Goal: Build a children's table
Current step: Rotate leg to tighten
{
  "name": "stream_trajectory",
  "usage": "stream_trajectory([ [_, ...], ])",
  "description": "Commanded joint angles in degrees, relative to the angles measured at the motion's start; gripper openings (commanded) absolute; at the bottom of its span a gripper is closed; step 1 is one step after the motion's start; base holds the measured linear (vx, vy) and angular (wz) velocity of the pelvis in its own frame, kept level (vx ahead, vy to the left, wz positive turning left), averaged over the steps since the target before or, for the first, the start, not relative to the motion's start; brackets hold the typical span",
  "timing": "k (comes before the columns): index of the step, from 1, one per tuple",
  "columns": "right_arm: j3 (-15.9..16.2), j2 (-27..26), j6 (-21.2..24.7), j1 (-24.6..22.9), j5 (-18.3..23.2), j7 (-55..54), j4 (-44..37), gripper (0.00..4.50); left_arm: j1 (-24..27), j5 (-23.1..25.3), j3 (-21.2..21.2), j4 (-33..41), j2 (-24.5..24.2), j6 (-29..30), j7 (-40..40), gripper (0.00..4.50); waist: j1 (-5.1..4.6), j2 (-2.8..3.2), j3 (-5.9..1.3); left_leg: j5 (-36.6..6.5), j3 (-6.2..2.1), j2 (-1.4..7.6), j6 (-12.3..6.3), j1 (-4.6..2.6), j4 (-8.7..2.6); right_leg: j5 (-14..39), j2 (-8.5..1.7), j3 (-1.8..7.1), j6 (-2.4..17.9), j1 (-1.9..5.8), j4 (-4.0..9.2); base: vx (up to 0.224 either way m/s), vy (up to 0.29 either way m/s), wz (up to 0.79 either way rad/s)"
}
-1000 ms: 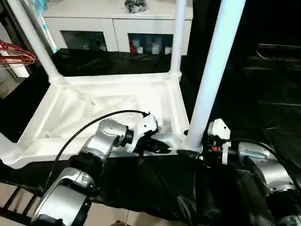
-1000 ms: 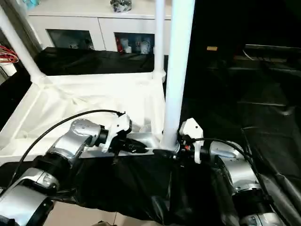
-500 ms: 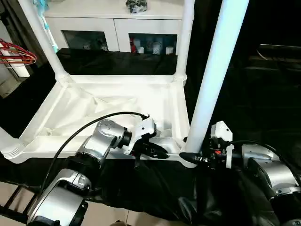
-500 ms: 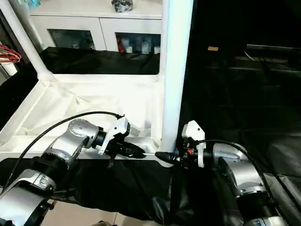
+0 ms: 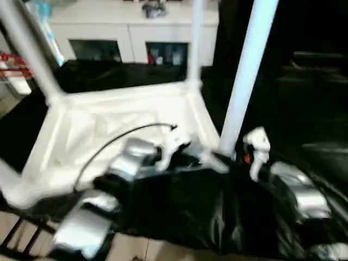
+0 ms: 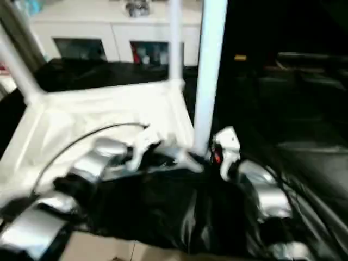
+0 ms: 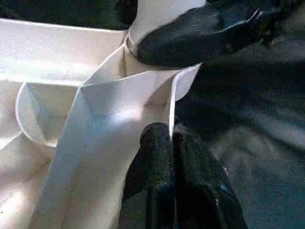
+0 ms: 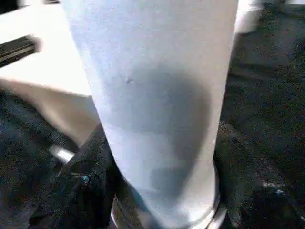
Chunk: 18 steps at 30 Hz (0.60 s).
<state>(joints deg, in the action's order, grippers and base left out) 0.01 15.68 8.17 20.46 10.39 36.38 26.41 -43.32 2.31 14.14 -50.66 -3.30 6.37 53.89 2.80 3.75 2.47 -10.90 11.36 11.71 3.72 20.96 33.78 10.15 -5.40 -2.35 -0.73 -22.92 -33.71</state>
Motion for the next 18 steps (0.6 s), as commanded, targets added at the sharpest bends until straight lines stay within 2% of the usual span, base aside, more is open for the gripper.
stream_trajectory([
  [1, 4.6, -3.2, 1.9, -1.6, -3.5, -1.5, 2.3, 2.52, -2.8, -1.0, -2.1, 0.0, 2.3, -1.0, -5.1, 0.0, -0.1, -0.99, -2.92, -17.4, -0.91, 0.65, -1.49, -0.58, -4.58, 24.8, -2.29, 1.03, 9.7, 1.99, 5.64, 0.0, 0.0, 0.0],
  [3, 4.0, -4.8, 0.8, -1.5, -3.5, -3.2, 2.3, 2.52, -3.2, -0.8, -1.9, -0.5, 3.0, -2.5, -5.2, 0.0, -0.22, -0.99, -2.98, -16.8, -0.89, 0.61, -1.8, -0.37, -4.57, 23.4, -2.26, 1.07, 9.8, 1.98, 5.58, 0.0, 0.0, 0.0],
  [5, 2.9, -5.7, 0.9, -1.8, -2.0, -3.0, 1.8, 3.22, -2.8, -0.3, -1.0, -0.1, 2.9, -3.9, -3.4, 0.0, -0.29, -0.91, -3.08, -16.5, -0.9, 0.73, -2.17, -0.29, -4.62, 21.5, -2.24, 1.07, 10.3, 2.09, 5.39, 0.0, 0.0, 0.0],
  [7, 2.0, -5.9, 1.0, -1.9, -1.0, -3.2, 1.5, 3.24, -2.5, 0.0, -0.6, -0.2, 2.7, -4.8, -2.5, 0.0, -0.4, -0.82, -3.11, -16.0, -0.9, 0.8, -2.47, -0.15, -4.63, 19.0, -2.22, 1.06, 11.2, 2.23, 5.11, 0.0, 0.0, 0.0],
  [9, 1.7, -5.4, 1.1, -2.1, -0.8, -3.3, 1.1, 3.63, -2.1, 0.0, -0.3, -0.1, 2.4, -5.9, -1.7, 0.0, -0.5, -0.87, -3.12, -16.1, -0.88, 0.87, -2.62, -0.22, -4.64, 18.3, -2.25, 1.07, 11.7, 2.25, 5.07, 0.0, 0.0, 0.0],
  [11, 2.2, -3.8, 0.7, -2.5, -1.2, -2.3, 0.0, 3.67, -1.7, -0.1, -0.1, 0.3, 1.8, -6.6, -0.8, 0.0, -0.39, -0.91, -3.2, -15.7, -0.82, 0.91, -2.83, -0.28, -4.56, 17.6, -2.29, 1.14, 11.9, 2.27, 4.98, 0.0, 0.0, 0.0],
  [12, 2.2, -3.3, 0.5, -2.6, -1.4, -2.2, -0.3, 3.8, -1.6, -0.1, -0.1, 0.5, 1.6, -6.7, -0.5, 0.0, -0.45, -1.15, -3.18, -15.3, -0.78, 0.91, -3.12, -0.17, -4.54, 17.2, -2.29, 1.16, 12.0, 2.32, 4.92, 0.0, 0.0, 0.0],
  [16, 1.2, -1.0, -0.1, -3.1, -1.4, -0.2, -2.9, 3.95, -1.0, -2.0, -1.9, 2.8, 1.0, -5.7, -0.1, 0.0, -0.31, -1.06, -3.17, -14.4, -0.7, 0.88, -3.5, -0.1, -4.41, 17.1, -2.35, 1.19, 12.2, 2.34, 4.87, 0.0, 0.0, 0.0],
  [17, 0.8, -0.3, 0.0, -3.2, -1.1, 0.5, -3.8, 4.07, -0.7, -2.5, -2.3, 3.7, 0.7, -5.2, 0.7, 0.44, -0.13, -1.11, -3.26, -14.0, -0.72, 0.99, -3.67, -0.13, -4.4, 16.7, -2.4, 1.22, 12.1, 2.46, 4.78, 0.0, 0.0, 0.0],
  [18, 0.4, 0.7, 0.0, -3.6, -0.6, 1.6, -5.2, 4.07, -0.1, -3.1, -2.6, 5.4, -0.1, -3.8, 1.8, 0.55, -0.08, -1.15, -3.37, -13.3, -0.7, 0.95, -3.92, -0.06, -4.27, 15.8, -2.38, 1.24, 12.2, 2.49, 4.66, 0.0, 0.0, 0.0],
])
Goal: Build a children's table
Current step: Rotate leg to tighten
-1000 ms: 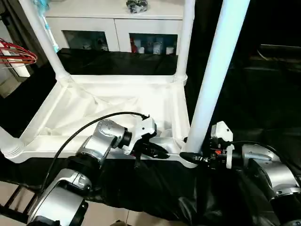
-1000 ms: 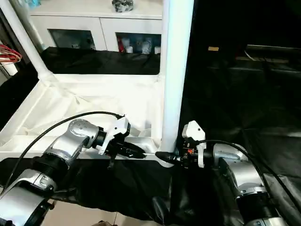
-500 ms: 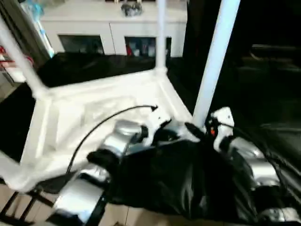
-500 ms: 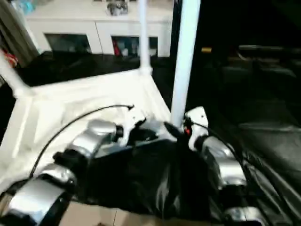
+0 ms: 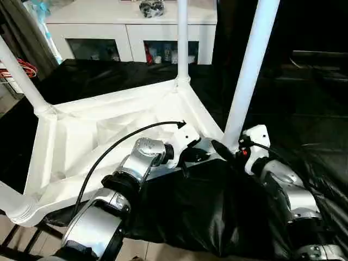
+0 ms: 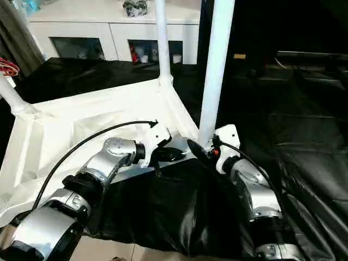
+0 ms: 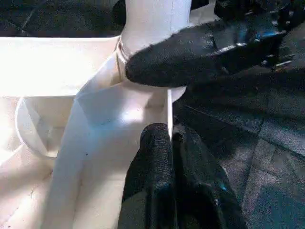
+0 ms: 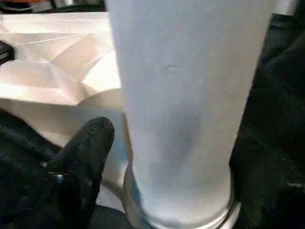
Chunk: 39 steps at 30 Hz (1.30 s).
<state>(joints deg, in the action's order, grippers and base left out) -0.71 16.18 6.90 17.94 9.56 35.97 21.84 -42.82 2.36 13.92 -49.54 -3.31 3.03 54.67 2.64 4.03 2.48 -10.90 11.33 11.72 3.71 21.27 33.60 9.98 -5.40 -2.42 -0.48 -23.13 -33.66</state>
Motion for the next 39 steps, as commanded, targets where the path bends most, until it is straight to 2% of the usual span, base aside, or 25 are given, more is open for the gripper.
stream_trajectory([
  [1, 0.6, 1.2, 1.6, -1.5, 0.9, 3.0, -2.1, 4.07, 0.2, -3.6, -2.3, 6.4, -1.3, 1.0, 2.6, 0.55, 0.32, -1.27, -3.51, -11.5, -0.67, 0.97, -4.4, -0.21, -3.93, 13.3, -2.45, 1.3, 12.9, 2.89, 4.19, 0.0, 0.0, 0.0],
  [3, -0.4, 3.6, 1.9, -3.0, 2.2, 5.0, -5.1, 4.07, 2.4, -4.7, -2.4, 11.7, -4.4, 4.4, 5.5, 0.9, 0.56, -1.22, -3.65, -9.0, -0.6, 1.32, -5.59, -0.17, -3.79, 7.3, -2.31, 1.21, 14.9, 3.0, 3.48, 0.0, 0.0, 0.0],
  [5, -0.9, 4.7, 2.1, -3.7, 2.7, 5.8, -6.4, 4.07, 3.6, -5.3, -2.6, 14.4, -5.9, 6.0, 6.8, 0.98, 0.59, -1.27, -3.68, -7.2, -0.59, 1.14, -6.77, 0.09, -3.56, 4.5, -2.22, 1.16, 15.4, 3.17, 3.04, 0.0, 0.0, 0.0],
  [7, -1.6, 6.3, 1.9, -5.0, 3.2, 6.7, -8.1, 4.07, 5.3, -6.3, -3.2, 18.2, -8.1, 8.6, 8.2, 1.01, 0.49, -1.23, -3.87, -6.3, -0.47, 1.11, -7.32, -0.12, -3.31, 2.8, -2.12, 1.2, 15.9, 3.15, 2.83, 0.0, 0.0, 0.0],
  [9, -2.8, 9.2, 2.5, -8.1, 4.4, 9.2, -12.0, 4.07, 9.0, -8.5, -4.7, 25.9, -12.7, 13.2, 10.8, 1.33, 0.65, -0.93, -3.92, -5.3, -0.39, 1.25, -8.12, -0.21, -3.2, 1.3, -2.07, 1.24, 16.3, 3.09, 2.64, 0.0, 0.0, 0.0],
  [10, -2.8, 9.2, 2.5, -8.1, 4.4, 9.2, -12.0, 4.07, 9.0, -8.5, -4.7, 25.9, -12.7, 13.2, 10.8, 1.38, 0.65, -0.84, -3.88, -5.2, -0.42, 1.33, -8.35, -0.15, -3.2, 1.3, -2.0, 1.19, 16.3, 3.02, 2.63, 0.0, 0.0, 0.0],
  [13, -3.3, 11.5, 4.1, -10.9, 5.7, 11.7, -15.9, 4.07, 12.4, -10.5, -5.6, 32.5, -16.6, 17.4, 12.4, 1.64, 0.81, -0.7, -3.73, -6.3, -0.41, 1.39, -7.79, -0.17, -3.33, 3.2, -1.84, 1.05, 16.2, 2.8, 2.72, 0.0, 0.0, 0.0],
  [14, -3.4, 12.4, 5.5, -12.2, 7.1, 13.4, -17.5, 4.07, 13.6, -10.9, -5.9, 34.3, -18.0, 18.5, 12.9, 1.64, 0.82, -0.69, -3.49, -8.3, -0.3, 1.38, -7.15, -0.25, -3.45, 6.0, -1.79, 1.07, 15.8, 2.54, 3.06, 0.0, 0.0, 0.0],
  [16, -2.8, 16.7, 11.9, -17.6, 13.3, 20.5, -25.7, 4.07, 19.2, -13.3, -8.2, 41.0, -23.7, 23.4, 14.9, 1.82, 1.18, -0.73, -3.44, -9.2, -0.47, 1.63, -6.7, -0.26, -3.65, 6.5, -1.75, 1.22, 15.1, 2.95, 2.79, 0.0, 0.0, 0.0],
  [17, -2.8, 16.7, 11.9, -17.6, 13.3, 20.5, -25.7, 4.07, 19.2, -13.3, -8.2, 41.0, -23.7, 23.4, 14.9, 1.89, 1.14, -0.57, -3.28, -9.9, -0.46, 1.6, -6.83, -0.1, -3.74, 7.5, -1.65, 1.16, 14.4, 2.72, 2.91, 0.0, 0.0, 0.0],
  [20, -2.2, 17.1, 14.2, -18.6, 15.7, 21.7, -28.3, 4.07, 21.6, -14.6, -9.7, 43.0, -25.5, 25.7, 15.2, 2.19, 0.9, -0.47, -2.87, -14.6, -0.42, 1.48, -4.23, -0.58, -4.13, 17.0, -1.84, 1.16, 12.6, 1.96, 3.98, 0.0, 0.0, 0.0],
  [22, -0.5, 14.8, 13.8, -16.8, 15.3, 19.9, -27.9, 4.07, 25.2, -15.5, -10.9, 45.6, -29.5, 29.0, 17.0, 2.39, 0.64, -0.73, -2.61, -16.5, -0.63, 1.36, -2.76, -0.42, -4.45, 21.5, -2.0, 1.33, 11.1, 1.82, 4.23, 0.0, 0.0, 0.0],
  [23, -0.5, 14.8, 13.8, -16.8, 15.3, 19.9, -27.9, 4.07, 25.2, -15.5, -10.9, 45.6, -29.5, 29.0, 17.0, 2.39, 0.18, -0.68, -2.43, -17.5, -0.74, 1.12, -2.07, -0.31, -4.67, 24.1, -1.91, 1.31, 9.8, 1.64, 4.47, 0.0, 0.0, 0.0],
  [24, 1.1, 12.4, 12.7, -13.9, 13.2, 18.6, -25.3, 4.07, 26.5, -15.3, -10.9, 46.1, -31.8, 30.1, 17.6, 2.49, 0.06, -0.47, -2.4, -18.8, -0.84, 0.98, -1.18, -0.7, -4.65, 26.5, -1.92, 1.31, 8.7, 1.31, 4.73, 0.0, 0.0, 0.0],
  [26, 2.2, 10.8, 12.5, -11.6, 11.6, 17.0, -23.6, 4.07, 27.4, -15.4, -10.5, 47.1, -33.6, 31.4, 17.4, 2.59, -0.41, -0.61, -2.45, -19.0, -1.04, 0.85, -0.42, -0.56, -4.73, 27.4, -2.0, 1.26, 8.3, 1.39, 4.56, 0.0, 0.0, 0.0],
  [27, 3.0, 9.6, 12.8, -9.5, 11.0, 16.0, -22.1, 4.07, 28.0, -15.5, -10.2, 48.1, -34.7, 32.5, 17.1, 2.65, -0.47, -0.01, -2.45, -19.7, -1.11, 1.01, 0.25, -1.14, -4.78, 27.6, -1.92, 1.39, 7.9, 1.07, 4.79, 0.0, 0.0, 0.0],
  [28, 3.9, 8.2, 12.9, -7.0, 10.5, 15.4, -19.7, 4.07, 28.3, -15.3, -9.8, 48.5, -35.5, 33.0, 17.2, 2.77, -0.63, -0.09, -2.5, -19.9, -0.98, 1.01, 0.4, -1.36, -4.72, 26.8, -1.8, 1.43, 8.4, 0.8, 4.77, 0.0, 0.0, 0.0],
  [29, 4.4, 7.6, 12.7, -5.9, 10.2, 15.6, -18.5, 4.07, 28.3, -15.0, -9.5, 48.5, -35.8, 33.0, 17.3, 2.94, -0.92, -0.26, -2.39, -20.2, -0.99, 0.81, 0.45, -0.97, -4.8, 25.7, -1.65, 1.34, 9.0, 1.13, 4.62, 0.0, 0.0, 0.0],
  [30, 5.3, 6.8, 12.5, -4.2, 9.8, 15.8, -16.8, 4.07, 28.4, -14.6, -9.2, 48.6, -36.3, 33.2, 17.4, 2.97, -0.8, -0.03, -2.54, -19.9, -1.05, 0.9, 0.63, -1.1, -4.87, 24.6, -1.68, 1.39, 9.3, 1.19, 4.43, 0.0, 0.0, 0.0],
  [31, 5.6, 6.6, 12.5, -3.6, 9.7, 15.9, -16.1, 4.07, 28.4, -14.5, -9.1, 48.7, -36.5, 33.3, 17.4, 2.97, -0.77, -0.02, -2.6, -19.9, -0.96, 0.91, 0.71, -1.32, -4.74, 23.8, -1.63, 1.42, 9.6, 1.0, 4.35, 0.0, 0.0, 0.0],
  [33, 6.9, 5.7, 11.8, -1.3, 8.8, 16.3, -13.5, 4.07, 28.5, -14.2, -8.8, 49.0, -36.9, 33.5, 16.9, 3.05, -0.61, -0.05, -2.74, -18.7, -0.77, 0.88, 0.6, -1.33, -4.66, 20.3, -1.55, 1.55, 10.8, 1.26, 4.07, 0.0, 0.0, 0.0],
  [34, 7.5, 4.8, 11.4, 0.5, 8.4, 16.6, -11.2, 4.07, 28.5, -14.3, -8.6, 49.2, -37.1, 33.7, 16.6, 3.32, -0.61, -0.05, -2.74, -18.7, -0.77, 0.88, 0.6, -1.33, -4.66, 20.3, -1.55, 1.55, 10.8, 1.26, 4.07, 0.0, 0.0, 0.0],
  [35, 8.0, 3.5, 10.8, 2.6, 7.9, 16.8, -8.3, 4.07, 28.5, -14.5, -8.4, 49.5, -37.3, 34.0, 16.5, 3.32, -0.74, -0.13, -3.09, -16.6, -0.88, 0.81, 0.37, -0.91, -4.55, 16.8, -1.68, 1.42, 12.3, 1.76, 3.39, 0.0, 0.0, 0.0],
  [38, 8.1, 1.3, 10.0, 5.5, 7.5, 16.3, -4.1, 4.07, 28.7, -14.7, -8.0, 49.9, -37.8, 34.5, 16.4, 3.43, -0.72, -0.12, -3.39, -12.6, -0.63, 0.75, -0.76, -0.86, -4.08, 11.5, -1.65, 1.45, 13.8, 2.02, 2.87, 0.0, 0.0, 0.0],
  [39, 7.9, 0.5, 9.2, 6.4, 7.2, 15.4, -2.6, 4.07, 28.8, -14.6, -7.8, 50.0, -38.0, 34.5, 16.3, 3.74, -0.65, -0.11, -3.61, -10.6, -0.6, 0.7, -1.26, -0.8, -3.84, 8.6, -1.59, 1.38, 14.3, 2.24, 2.52, 0.0, 0.0, 0.0],
])
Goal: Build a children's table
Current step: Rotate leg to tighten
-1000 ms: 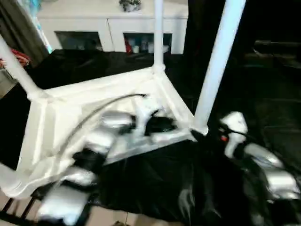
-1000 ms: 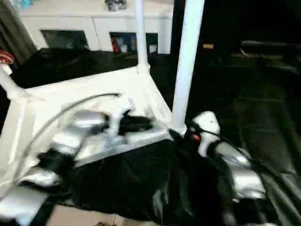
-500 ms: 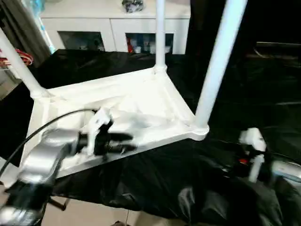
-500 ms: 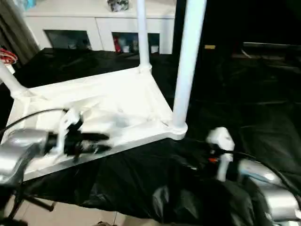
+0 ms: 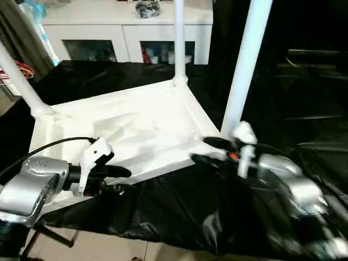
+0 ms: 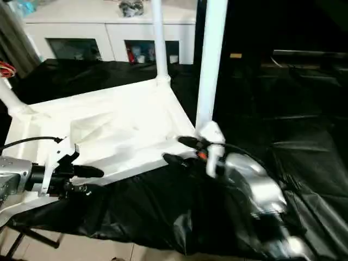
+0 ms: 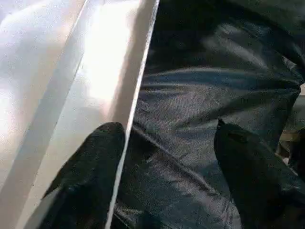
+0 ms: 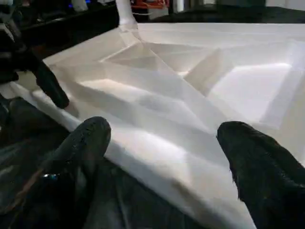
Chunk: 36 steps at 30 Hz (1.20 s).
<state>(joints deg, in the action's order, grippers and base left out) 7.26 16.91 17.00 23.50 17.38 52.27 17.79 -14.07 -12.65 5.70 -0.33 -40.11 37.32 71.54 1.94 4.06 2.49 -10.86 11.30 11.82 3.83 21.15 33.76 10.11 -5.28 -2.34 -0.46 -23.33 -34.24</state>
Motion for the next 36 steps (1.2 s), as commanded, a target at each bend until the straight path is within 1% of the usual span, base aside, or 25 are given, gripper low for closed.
stream_trajectory([
  [1, -0.2, -0.9, -1.5, 1.5, -0.8, -1.5, 2.6, 4.07, 0.2, 0.5, 0.5, 0.9, -1.3, 0.2, -0.7, 3.74, 0.04, -0.14, -3.69, -9.6, -0.55, 0.59, -1.66, -0.64, -3.93, 7.1, -1.69, 1.27, 14.6, 2.45, 2.95, 0.0, 0.0, 0.0],
  [2, -0.7, -2.0, -2.8, 2.4, -1.4, -3.6, 4.2, 4.07, 0.2, 0.6, 0.6, 0.8, -1.3, 0.1, -1.0, 3.74, 0.13, -0.1, -3.83, -7.9, -0.48, 0.53, -2.18, -0.73, -3.75, 4.5, -1.54, 1.18, 15.2, 2.52, 2.71, 0.0, 0.0, 0.0],
  [3, -1.6, -3.8, -4.7, 3.7, -2.1, -6.8, 6.7, 4.07, 0.3, 0.9, 0.8, 0.6, -1.2, -0.1, -1.3, 3.91, 0.02, -0.1, -3.88, -6.7, -0.44, 0.45, -2.51, -0.59, -3.64, 3.0, -1.59, 1.18, 15.7, 2.56, 2.54, 0.0, 0.0, 0.0],
  [4, -2.3, -5.2, -6.0, 4.6, -2.2, -9.0, 8.6, 4.07, 0.4, 1.1, 1.0, 0.7, -1.2, -0.2, -1.5, 3.91, 0.01, 0.11, -4.01, -6.3, -0.38, 0.44, -2.61, -0.69, -3.52, 2.5, -1.72, 1.18, 16.0, 2.36, 2.43, 0.0, 0.0, 0.0],
  [5, -2.9, -6.4, -7.1, 5.6, -2.5, -11.5, 10.4, 4.07, 0.5, 1.1, 1.1, 1.0, -1.0, 0.0, -1.7, 4.14, -0.06, -0.08, -3.98, -6.3, -0.42, 0.39, -2.48, -0.62, -3.59, 2.7, -1.72, 1.14, 16.2, 2.58, 2.44, 0.0, 0.0, 0.0],
  [6, -3.4, -7.2, -7.9, 6.3, -2.7, -13.6, 11.8, 4.07, 0.6, 1.1, 1.2, 1.4, -1.0, 0.2, -1.9, 4.14, -0.11, -0.03, -3.81, -7.2, -0.36, 0.4, -2.37, -0.7, -3.66, 3.9, -1.61, 1.14, 16.1, 2.5, 2.58, 0.0, 0.0, 0.0],
  [7, -3.5, -7.5, -8.1, 6.5, -2.8, -14.1, 12.2, 4.07, 0.6, 1.0, 1.3, 1.5, -0.9, 0.3, -2.0, 4.25, -0.11, 0.02, -3.81, -7.6, -0.36, 0.43, -2.23, -0.8, -3.7, 4.4, -1.61, 1.15, 16.0, 2.52, 2.59, 0.0, 0.0, 0.0],
  [9, -6.0, -9.9, -11.1, 9.0, -3.3, -20.2, 17.5, 4.07, 0.6, 0.9, 1.7, 2.0, -0.9, 0.5, -2.5, 4.41, -0.11, 0.12, -3.69, -9.5, -0.32, 0.52, -1.52, -1.03, -3.83, 6.9, -1.64, 1.22, 15.6, 2.34, 2.82, 0.0, 0.0, 0.0],
  [10, -6.7, -10.5, -12.0, 9.6, -3.4, -22.1, 18.9, 4.07, 0.6, 0.9, 1.9, 2.1, -0.9, 0.5, -2.7, 4.41, -0.14, 0.12, -3.65, -9.9, -0.31, 0.52, -1.21, -1.05, -3.86, 7.5, -1.65, 1.24, 15.5, 2.28, 2.83, 0.0, 0.0, 0.0],
  [11, -7.6, -11.3, -13.1, 10.4, -3.6, -25.1, 20.7, 4.07, 0.6, 1.2, 2.1, 2.0, -1.0, 0.3, -3.0, 4.41, -0.13, -0.03, -3.61, -10.5, -0.28, 0.54, -0.94, -1.08, -3.89, 8.2, -1.67, 1.29, 15.4, 2.22, 2.92, 0.0, 0.0, 0.0],
  [12, -8.0, -11.7, -13.7, 10.8, -3.8, -26.6, 21.6, 4.07, 0.6, 1.3, 2.3, 1.9, -1.0, 0.1, -3.1, 4.41, -0.1, -0.05, -3.49, -12.0, -0.33, 0.51, -0.13, -1.13, -4.02, 10.4, -1.64, 1.32, 14.7, 2.2, 3.03, 0.0, 0.0, 0.0],
  [14, -8.8, -12.3, -14.9, 11.5, -3.8, -28.3, 23.3, 4.07, 0.6, 1.5, 2.5, 1.8, -1.0, -0.2, -3.5, 4.41, -0.11, 0.03, -3.43, -13.0, -0.29, 0.52, 0.22, -1.31, -4.04, 11.4, -1.64, 1.37, 14.3, 2.02, 3.16, 0.0, 0.0, 0.0],
  [15, -9.7, -12.8, -15.4, 12.1, -3.5, -29.6, 24.7, 4.07, 0.6, 1.7, 2.6, 1.6, -1.0, -0.5, -3.9, 4.41, -0.17, 0.03, -3.44, -13.7, -0.31, 0.52, 0.43, -1.3, -4.07, 11.9, -1.63, 1.39, 14.0, 2.06, 3.18, 0.0, 0.0, 0.0],
  [16, -11.3, -13.4, -16.3, 13.2, -2.7, -31.8, 26.9, 4.07, 0.5, 2.0, 3.0, 1.4, -0.9, -0.8, -4.3, 4.41, -0.17, -0.04, -3.41, -13.7, -0.41, 0.48, 0.54, -1.19, -4.16, 12.2, -1.61, 1.37, 13.7, 2.2, 3.19, 0.0, 0.0, 0.0],
  [19, -12.8, -13.5, -17.9, 14.7, -2.3, -34.6, 30.3, 4.07, 0.3, 2.7, 3.5, 0.8, -0.7, -1.5, -5.3, 4.41, -0.23, -0.05, -3.45, -13.8, -0.41, 0.43, 0.53, -1.17, -4.09, 12.6, -1.65, 1.39, 13.5, 2.15, 3.26, 0.0, 0.0, 0.0],
  [21, -13.8, -13.2, -19.5, 15.8, -2.5, -36.7, 32.7, 4.07, 0.1, 3.2, 3.9, 0.3, -0.5, -2.1, -6.0, 4.41, -0.19, -0.05, -3.64, -12.7, -0.36, 0.41, 0.36, -1.16, -3.94, 11.0, -1.6, 1.38, 13.8, 2.18, 3.01, 0.0, 0.0, 0.0],
  [24, -16.4, -12.1, -21.8, 17.9, -2.0, -39.2, 36.3, 4.07, -0.5, 4.4, 4.2, -1.1, -0.2, -3.7, -7.9, 4.41, -0.1, 0.0, -3.78, -11.3, -0.33, 0.37, -0.13, -1.05, -3.79, 9.1, -1.52, 1.29, 14.1, 2.31, 2.77, 0.0, 0.0, 0.0],
  [25, -16.4, -12.1, -21.8, 17.9, -2.0, -39.2, 36.3, 4.07, -0.5, 4.4, 4.2, -1.1, -0.2, -3.7, -7.9, 4.41, -0.09, -0.05, -3.78, -11.2, -0.28, 0.35, -0.3, -1.06, -3.74, 8.8, -1.47, 1.28, 14.1, 2.27, 2.78, 0.0, 0.0, 0.0],
  [26, -17.2, -11.3, -22.2, 18.2, -1.7, -39.6, 36.7, 4.07, -0.8, 4.7, 4.0, -1.7, -0.1, -4.3, -8.3, 4.41, -0.03, -0.14, -3.76, -10.9, -0.28, 0.3, -0.56, -0.93, -3.72, 8.4, -1.48, 1.25, 14.2, 2.37, 2.73, 0.0, 0.0, 0.0],
  [27, -18.3, -10.3, -22.8, 18.7, -1.5, -40.2, 37.6, 4.07, -1.1, 4.9, 3.8, -2.3, 0.1, -5.1, -8.8, 4.41, -0.09, -0.32, -3.82, -11.0, -0.27, 0.32, -0.7, -0.89, -3.67, 8.4, -1.54, 1.26, 14.2, 2.44, 2.7, 0.0, 0.0, 0.0],
  [29, -18.7, -9.8, -23.0, 18.8, -1.5, -40.4, 38.0, 4.07, -1.2, 5.0, 3.6, -2.5, 0.2, -5.4, -9.1, 4.41, -0.01, -0.25, -3.82, -10.9, -0.26, 0.33, -0.82, -0.98, -3.65, 8.7, -1.49, 1.25, 14.3, 2.41, 2.69, 0.0, 0.0, 0.0],
  [30, -19.6, -8.6, -23.7, 18.9, -1.3, -40.9, 38.6, 4.07, -1.6, 5.2, 3.4, -3.2, 0.4, -6.6, -9.7, 4.41, -0.03, -0.6, -3.79, -10.9, -0.23, 0.35, -0.92, -0.91, -3.66, 8.8, -1.48, 1.26, 14.3, 2.43, 2.74, 0.0, 0.0, 0.0],
  [33, -21.3, -6.3, -25.1, 19.0, -1.0, -42.2, 40.2, 4.07, -2.4, 5.5, 3.2, -4.3, 1.2, -9.2, -11.0, 4.41, 0.29, -0.59, -3.76, -11.1, -0.19, 0.36, -0.95, -0.85, -3.54, 10.1, -1.62, 1.3, 14.1, 2.39, 2.81, 0.0, 0.0, 0.0],
  [34, -21.6, -5.8, -25.5, 18.9, -1.0, -42.6, 40.5, 4.07, -2.7, 5.7, 3.2, -4.8, 1.5, -9.8, -11.6, 4.41, 0.24, -0.76, -3.74, -11.1, -0.17, 0.37, -0.97, -0.77, -3.54, 10.2, -1.61, 1.31, 14.0, 2.43, 2.8, 0.0, 0.0, 0.0],
  [36, -22.3, -4.9, -25.9, 18.6, -1.1, -43.4, 40.2, 4.07, -3.3, 6.1, 3.4, -5.6, 2.1, -10.9, -12.4, 4.41, 0.35, -0.77, -3.74, -11.0, -0.17, 0.35, -0.97, -0.83, -3.49, 10.8, -1.56, 1.29, 13.7, 2.34, 2.82, 0.0, 0.0, 0.0],
])
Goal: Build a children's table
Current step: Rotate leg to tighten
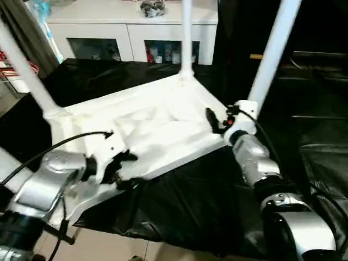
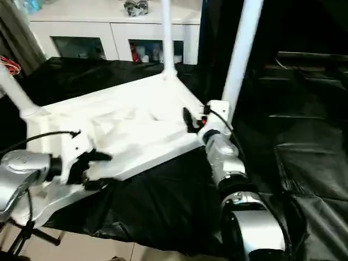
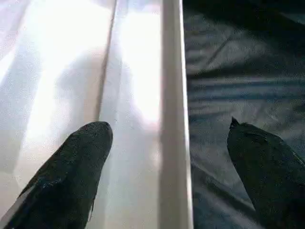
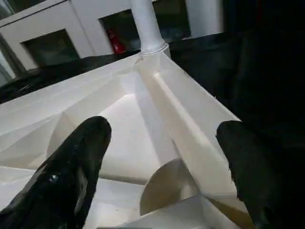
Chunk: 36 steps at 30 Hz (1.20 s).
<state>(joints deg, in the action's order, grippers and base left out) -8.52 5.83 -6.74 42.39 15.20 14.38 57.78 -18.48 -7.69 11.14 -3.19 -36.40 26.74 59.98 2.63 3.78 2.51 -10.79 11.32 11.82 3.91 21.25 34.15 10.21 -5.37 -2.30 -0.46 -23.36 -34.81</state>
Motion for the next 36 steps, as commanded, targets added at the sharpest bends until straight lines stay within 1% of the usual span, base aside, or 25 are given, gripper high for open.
stream_trajectory([
  [1, -6.6, 6.4, -2.3, -0.4, 1.0, -5.7, 0.1, 4.07, 1.0, 1.2, -2.0, -2.9, -1.5, -0.5, -1.0, 4.41, -0.35, -0.49, -3.75, -11.1, -0.19, 0.36, -1.05, -0.93, -3.87, 10.7, -1.46, 1.25, 13.7, 2.37, 3.39, 0.0, 0.0, 0.0],
  [2, -7.1, 7.0, -2.6, -0.9, 1.1, -6.6, -0.5, 4.07, 0.4, 1.6, -1.7, -3.9, -1.0, -1.6, -1.4, 4.41, -0.32, -0.63, -3.74, -10.9, -0.17, 0.31, -1.06, -0.85, -3.84, 11.2, -1.49, 1.27, 13.5, 2.42, 3.46, 0.0, 0.0, 0.0],
  [4, -7.9, 8.0, -2.9, -1.7, 1.1, -7.9, -1.4, 4.07, -0.6, 2.3, -0.9, -5.6, -0.1, -3.1, -1.9, 4.41, -0.23, -0.67, -3.74, -10.8, -0.16, 0.27, -1.08, -0.81, -3.82, 11.8, -1.49, 1.29, 13.1, 2.39, 3.51, 0.0, 0.0, 0.0],
  [5, -7.9, 8.0, -2.9, -1.7, 1.1, -7.9, -1.4, 4.07, -0.6, 2.3, -0.9, -5.6, -0.1, -3.1, -1.9, 4.41, -0.14, -0.72, -3.76, -11.1, -0.07, 0.31, -1.04, -0.91, -3.74, 12.0, -1.49, 1.35, 12.8, 2.3, 3.55, 0.0, 0.0, 0.0],
  [6, -8.2, 9.0, -3.4, -2.8, 0.8, -9.1, -2.0, 4.07, -1.9, 3.4, 0.3, -7.7, 0.6, -5.4, -2.3, 4.41, -0.05, -0.43, -3.73, -11.0, -0.18, 0.29, -1.01, -0.85, -3.82, 12.4, -1.48, 1.27, 12.5, 2.32, 3.65, 0.0, 0.0, 0.0],
  [8, -8.3, 9.5, -3.7, -3.3, 0.5, -9.6, -2.3, 4.07, -2.5, 4.0, 0.8, -8.6, 0.9, -6.5, -2.4, 4.41, 0.24, -0.52, -3.81, -11.3, -0.03, 0.31, -0.73, -1.14, -3.73, 12.3, -1.42, 1.33, 12.4, 2.13, 3.71, 0.0, 0.0, 0.0],
  [9, -8.6, 9.9, -4.0, -3.8, 0.6, -10.1, -2.6, 4.07, -3.3, 4.5, 1.7, -9.9, 1.3, -8.3, -2.5, 4.41, 0.15, -0.22, -3.8, -11.3, -0.13, 0.24, -0.53, -0.88, -3.77, 12.1, -1.42, 1.27, 12.4, 2.31, 3.59, 0.0, 0.0, 0.0],
  [10, -8.9, 10.0, -3.9, -4.1, 0.7, -10.5, -2.8, 4.07, -3.8, 4.5, 2.0, -10.3, 1.7, -8.8, -2.3, 4.41, 0.12, -0.37, -3.79, -11.4, -0.13, 0.22, -0.53, -0.86, -3.79, 12.2, -1.41, 1.25, 12.3, 2.3, 3.69, 0.0, 0.0, 0.0],
  [11, -9.2, 10.2, -3.8, -4.5, 1.0, -10.9, -3.3, 4.07, -4.6, 4.0, 2.3, -10.8, 2.7, -9.6, -1.9, 4.41, 0.09, -0.37, -3.75, -11.6, -0.14, 0.2, -0.45, -0.82, -3.81, 12.4, -1.42, 1.25, 12.3, 2.32, 3.71, 0.0, 0.0, 0.0],
  [12, -9.3, 10.2, -3.7, -4.6, 1.1, -10.9, -3.3, 4.07, -4.7, 3.9, 2.4, -10.9, 2.9, -9.7, -1.9, 4.41, 0.18, -0.24, -3.76, -12.3, -0.06, 0.23, -0.25, -1.1, -3.79, 13.0, -1.38, 1.27, 12.1, 2.15, 3.89, 0.0, 0.0, 0.0],
  [15, -9.2, 10.3, -3.6, -5.3, 1.0, -11.9, -4.2, 4.07, -6.6, 3.6, 3.1, -12.5, 4.9, -10.9, -1.9, 4.41, 0.23, -0.36, -3.81, -11.9, -0.12, 0.18, -0.39, -0.85, -3.79, 12.4, -1.35, 1.24, 12.2, 2.31, 3.79, 0.0, 0.0, 0.0],
  [16, -9.2, 10.2, -3.7, -5.5, 0.7, -12.4, -4.6, 4.07, -7.2, 4.4, 3.9, -13.5, 5.3, -11.7, -2.1, 4.41, 0.36, -0.36, -3.88, -11.9, -0.04, 0.15, -0.36, -1.04, -3.68, 12.3, -1.34, 1.26, 12.2, 2.15, 3.86, 0.0, 0.0, 0.0],
  [18, -9.1, 10.2, -3.8, -6.1, 0.2, -13.6, -5.7, 4.07, -8.4, 6.2, 5.7, -15.7, 5.6, -13.6, -2.3, 4.41, 0.37, -0.46, -3.85, -11.6, -0.12, 0.11, -0.48, -0.79, -3.74, 12.4, -1.38, 1.24, 11.9, 2.32, 3.88, 0.0, 0.0, 0.0],
  [20, -8.7, 10.5, -3.8, -6.7, -0.4, -14.9, -6.6, 4.07, -9.9, 7.8, 7.0, -18.5, 5.9, -16.0, -2.6, 4.41, 0.3, -0.68, -3.88, -10.8, -0.15, 0.04, -0.59, -0.62, -3.71, 12.5, -1.38, 1.25, 11.0, 2.42, 3.89, 0.0, 0.0, 0.0],
  [22, -8.1, 11.4, -3.3, -7.5, -2.0, -17.3, -7.3, 4.07, -11.5, 8.8, 7.6, -21.3, 6.6, -18.2, -2.9, 4.41, 0.28, -0.85, -3.89, -10.3, -0.2, 0.06, -0.51, -0.49, -3.72, 12.6, -1.44, 1.22, 11.1, 2.5, 3.91, 0.0, 0.0, 0.0],
  [23, -7.9, 11.9, -3.1, -7.9, -2.9, -18.9, -7.4, 4.07, -12.3, 9.2, 7.9, -22.7, 7.0, -19.4, -3.0, 4.41, 0.42, -0.81, -3.98, -10.4, -0.09, 0.09, -0.4, -0.83, -3.63, 12.6, -1.46, 1.28, 11.2, 2.28, 3.93, 0.0, 0.0, 0.0],
  [26, -9.0, 12.8, -1.5, -8.9, -3.5, -23.2, -7.6, 4.07, -14.6, 10.4, 9.1, -26.6, 8.2, -22.9, -2.6, 4.41, 0.59, -0.81, -3.98, -10.4, -0.04, 0.04, -0.32, -0.76, -3.62, 12.7, -1.47, 1.31, 11.1, 2.34, 3.96, 0.0, 0.0, 0.0],
  [27, -9.2, 12.8, -1.2, -9.1, -3.5, -23.9, -7.7, 4.07, -15.0, 10.3, 9.1, -27.0, 8.6, -23.4, -2.4, 4.41, 0.53, -0.7, -4.03, -9.8, -0.18, 0.07, -0.4, -0.44, -3.63, 11.7, -1.58, 1.28, 10.8, 2.62, 3.74, 0.0, 0.0, 0.0],
  [28, -9.6, 12.9, -0.7, -9.6, -3.5, -25.3, -7.9, 4.07, -15.8, 10.0, 9.2, -27.8, 9.3, -24.4, -2.0, 4.41, 0.46, -0.79, -3.95, -9.7, -0.13, 0.01, -0.49, -0.43, -3.65, 11.7, -1.48, 1.25, 10.6, 2.56, 3.89, 0.0, 0.0, 0.0],
  [29, -9.6, 13.0, -0.6, -9.7, -3.5, -25.6, -7.9, 4.07, -15.9, 9.9, 9.3, -27.9, 9.4, -24.6, -1.9, 4.41, 0.56, -0.78, -4.02, -10.0, -0.01, 0.01, -0.5, -0.73, -3.54, 11.5, -1.39, 1.28, 10.8, 2.36, 3.92, 0.0, 0.0, 0.0],
  [30, -9.9, 12.7, -0.2, -10.4, -3.4, -26.2, -8.7, 4.07, -16.8, 8.1, 8.3, -28.2, 10.9, -24.1, -1.5, 4.41, 0.59, -0.46, -4.09, -9.9, -0.09, 0.01, -0.49, -0.64, -3.53, 10.9, -1.48, 1.27, 11.1, 2.5, 3.74, 0.0, 0.0, 0.0],
  [32, -10.0, 12.1, 0.3, -11.3, -3.4, -26.4, -10.3, 4.07, -17.9, 6.0, 7.2, -28.4, 12.5, -23.6, -0.7, 4.41, 0.67, -0.64, -4.11, -9.7, 0.05, -0.04, -0.58, -0.67, -3.43, 9.3, -1.35, 1.27, 11.6, 2.53, 3.69, 0.0, 0.0, 0.0],
  [33, -9.9, 11.5, 0.8, -11.9, -3.6, -26.7, -11.3, 4.07, -18.4, 4.6, 7.0, -28.5, 13.5, -23.4, 1.1, 4.41, 0.85, -0.69, -4.29, -7.8, 0.02, -0.1, -1.3, -0.41, -3.3, 6.3, -1.35, 1.31, 12.1, 2.83, 3.29, 0.0, 0.0, 0.0],
  [35, -9.8, 11.2, 1.1, -12.2, -3.8, -26.9, -11.8, 4.07, -18.7, 4.0, 7.2, -28.5, 13.8, -23.5, 2.5, 4.41, 0.85, -0.76, -4.34, -6.5, -0.03, -0.27, -1.89, -0.28, -3.2, 4.5, -1.18, 1.15, 12.3, 3.0, 3.15, 0.0, 0.0, 0.0],
  [36, -9.6, 11.0, 1.3, -12.3, -3.8, -27.3, -12.1, 4.07, -18.8, 3.7, 7.4, -28.6, 14.0, -23.6, 3.5, 4.41, 0.75, -0.72, -4.46, -6.1, -0.02, -0.17, -2.17, -0.22, -3.12, 3.6, -1.34, 1.21, 12.5, 3.04, 3.0, 0.0, 0.0, 0.0],
])
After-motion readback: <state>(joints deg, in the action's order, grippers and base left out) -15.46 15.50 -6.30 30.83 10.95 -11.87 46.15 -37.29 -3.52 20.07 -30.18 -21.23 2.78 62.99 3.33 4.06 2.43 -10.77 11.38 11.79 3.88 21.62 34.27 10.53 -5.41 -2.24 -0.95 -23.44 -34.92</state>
